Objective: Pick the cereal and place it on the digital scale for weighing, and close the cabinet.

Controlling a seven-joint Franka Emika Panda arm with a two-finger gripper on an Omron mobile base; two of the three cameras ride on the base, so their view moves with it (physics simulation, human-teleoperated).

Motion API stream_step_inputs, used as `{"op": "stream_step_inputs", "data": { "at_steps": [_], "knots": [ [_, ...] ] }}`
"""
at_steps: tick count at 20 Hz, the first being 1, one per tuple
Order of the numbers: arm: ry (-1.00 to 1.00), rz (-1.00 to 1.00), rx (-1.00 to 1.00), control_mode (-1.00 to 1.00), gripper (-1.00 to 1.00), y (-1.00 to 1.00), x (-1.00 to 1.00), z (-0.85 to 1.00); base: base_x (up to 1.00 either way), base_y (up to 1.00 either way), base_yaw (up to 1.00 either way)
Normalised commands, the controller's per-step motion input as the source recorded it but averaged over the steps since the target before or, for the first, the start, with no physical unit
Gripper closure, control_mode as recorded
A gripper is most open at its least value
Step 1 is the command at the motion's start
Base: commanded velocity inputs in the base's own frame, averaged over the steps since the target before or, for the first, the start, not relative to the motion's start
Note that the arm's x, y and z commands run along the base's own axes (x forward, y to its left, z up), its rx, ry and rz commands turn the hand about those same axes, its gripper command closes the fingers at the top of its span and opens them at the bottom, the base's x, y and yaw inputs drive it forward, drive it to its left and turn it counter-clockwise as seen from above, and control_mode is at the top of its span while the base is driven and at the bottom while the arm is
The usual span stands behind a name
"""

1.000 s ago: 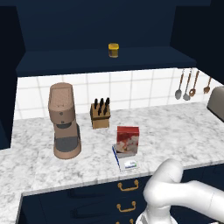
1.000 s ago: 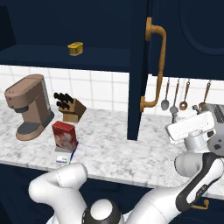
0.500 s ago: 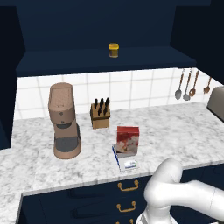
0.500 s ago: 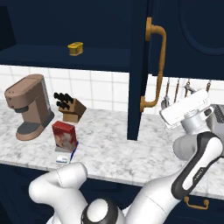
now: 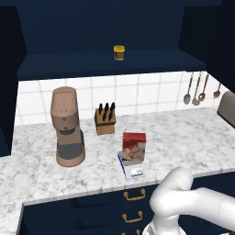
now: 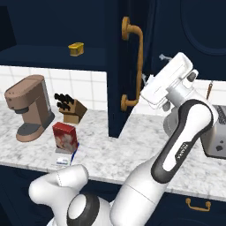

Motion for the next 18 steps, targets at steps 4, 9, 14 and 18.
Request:
{"op": "stream_step_inputs", "data": {
  "at_steps": [4, 9, 14, 18],
  "knots": [
    [-0.28, 0.31, -0.01, -1.0, -1.0, 1.0, -0.6, 0.36, 0.0, 0.0, 0.0],
    [-0.3, 0.18, -0.04, -1.0, -1.0, 1.0, -0.06, 0.12, 0.0, 0.0, 0.0],
    [-0.12, -0.26, -0.14, -1.0, -1.0, 1.0, 0.64, 0.06, 0.0, 0.0, 0.0],
    [0.02, -0.59, -0.22, -1.0, -1.0, 0.92, 0.99, -0.08, 0.0, 0.0, 0.0]
  ]
}}
